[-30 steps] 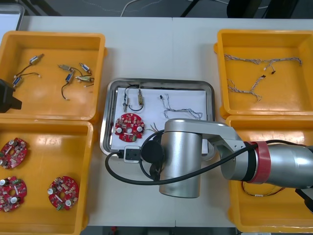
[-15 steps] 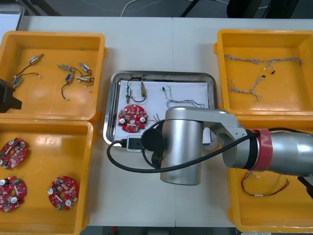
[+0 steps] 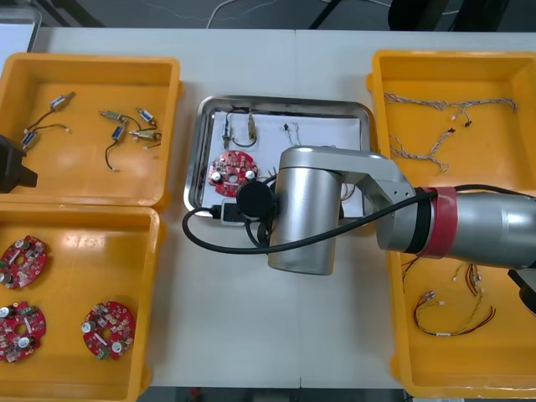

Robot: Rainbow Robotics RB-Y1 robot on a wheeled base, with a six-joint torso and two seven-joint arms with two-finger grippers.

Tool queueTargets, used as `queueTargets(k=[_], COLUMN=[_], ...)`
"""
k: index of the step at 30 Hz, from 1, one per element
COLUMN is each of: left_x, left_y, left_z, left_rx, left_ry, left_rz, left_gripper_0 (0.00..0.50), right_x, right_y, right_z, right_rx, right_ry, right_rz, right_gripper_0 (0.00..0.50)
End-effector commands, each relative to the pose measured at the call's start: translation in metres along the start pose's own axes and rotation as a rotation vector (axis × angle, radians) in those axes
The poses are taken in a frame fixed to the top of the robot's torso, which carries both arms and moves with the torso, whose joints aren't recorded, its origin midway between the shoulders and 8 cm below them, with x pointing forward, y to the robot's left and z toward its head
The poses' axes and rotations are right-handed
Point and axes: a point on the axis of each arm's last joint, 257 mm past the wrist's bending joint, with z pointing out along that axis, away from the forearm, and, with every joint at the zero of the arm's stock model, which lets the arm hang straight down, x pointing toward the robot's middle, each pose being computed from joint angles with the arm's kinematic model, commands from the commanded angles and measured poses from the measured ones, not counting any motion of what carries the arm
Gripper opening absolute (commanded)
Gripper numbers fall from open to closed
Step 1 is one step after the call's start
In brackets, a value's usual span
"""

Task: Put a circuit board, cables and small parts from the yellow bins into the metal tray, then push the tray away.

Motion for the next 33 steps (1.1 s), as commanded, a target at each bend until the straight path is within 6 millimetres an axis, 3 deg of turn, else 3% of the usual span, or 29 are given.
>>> queueTargets(k=[1,20,33], left_x=[0.004,0.004,0.004], left_y=[0.004,0.004,0.004], left_z=[-0.002,-0.002,-0.002], left_rx=[-0.030,-0.030,-0.030], left_ry=[-0.002,-0.002,-0.002], left_rz=[-0.064,-0.064,-0.064], left_gripper_0=[0.500,0.500,0.500], right_x=[-0.017,-0.031,-0.040], right_y=[-0.040,-0.116,-0.149], right_z=[-0.009,0.005,0.003], right_rx=[0.064,0.171,0.227], right_ry=[-0.031,-0.044,-0.075], right_rz=[-0.078,-0.085,-0.107], right_gripper_0=[0.000,0.000,0.000])
